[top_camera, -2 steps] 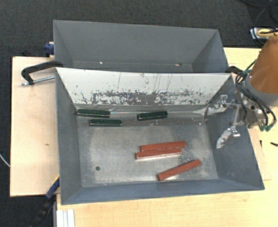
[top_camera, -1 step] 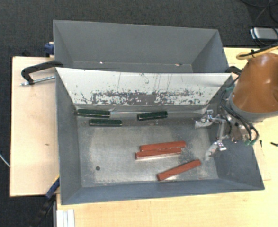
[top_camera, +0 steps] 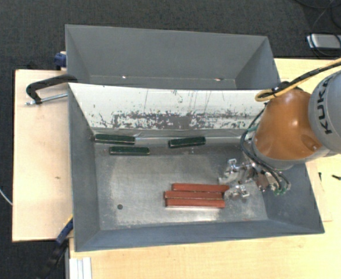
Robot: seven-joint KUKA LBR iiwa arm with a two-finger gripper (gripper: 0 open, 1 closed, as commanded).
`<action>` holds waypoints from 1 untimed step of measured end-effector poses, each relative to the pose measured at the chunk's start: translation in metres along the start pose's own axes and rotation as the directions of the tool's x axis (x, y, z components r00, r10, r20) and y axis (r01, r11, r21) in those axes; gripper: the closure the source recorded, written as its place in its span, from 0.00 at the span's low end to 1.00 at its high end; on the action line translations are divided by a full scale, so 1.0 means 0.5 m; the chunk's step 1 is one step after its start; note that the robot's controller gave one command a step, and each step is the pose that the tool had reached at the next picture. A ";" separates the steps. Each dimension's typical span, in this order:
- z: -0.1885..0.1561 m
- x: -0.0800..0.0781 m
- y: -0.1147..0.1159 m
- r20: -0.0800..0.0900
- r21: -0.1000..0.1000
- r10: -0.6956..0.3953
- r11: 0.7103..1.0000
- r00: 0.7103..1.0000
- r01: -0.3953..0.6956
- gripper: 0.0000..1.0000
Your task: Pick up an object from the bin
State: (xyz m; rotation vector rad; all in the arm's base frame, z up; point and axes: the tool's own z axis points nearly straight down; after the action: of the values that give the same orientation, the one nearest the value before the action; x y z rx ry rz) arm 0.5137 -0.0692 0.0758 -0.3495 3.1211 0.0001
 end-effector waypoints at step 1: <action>0.000 0.000 0.000 0.000 0.000 0.000 1.000 1.000 0.000 1.00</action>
Offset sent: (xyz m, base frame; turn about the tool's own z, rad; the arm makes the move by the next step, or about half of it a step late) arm 0.0138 -0.0061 0.1382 -0.0518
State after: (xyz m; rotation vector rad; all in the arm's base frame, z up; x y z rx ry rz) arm 0.5137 -0.0692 0.0759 -0.3499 3.1209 -0.0001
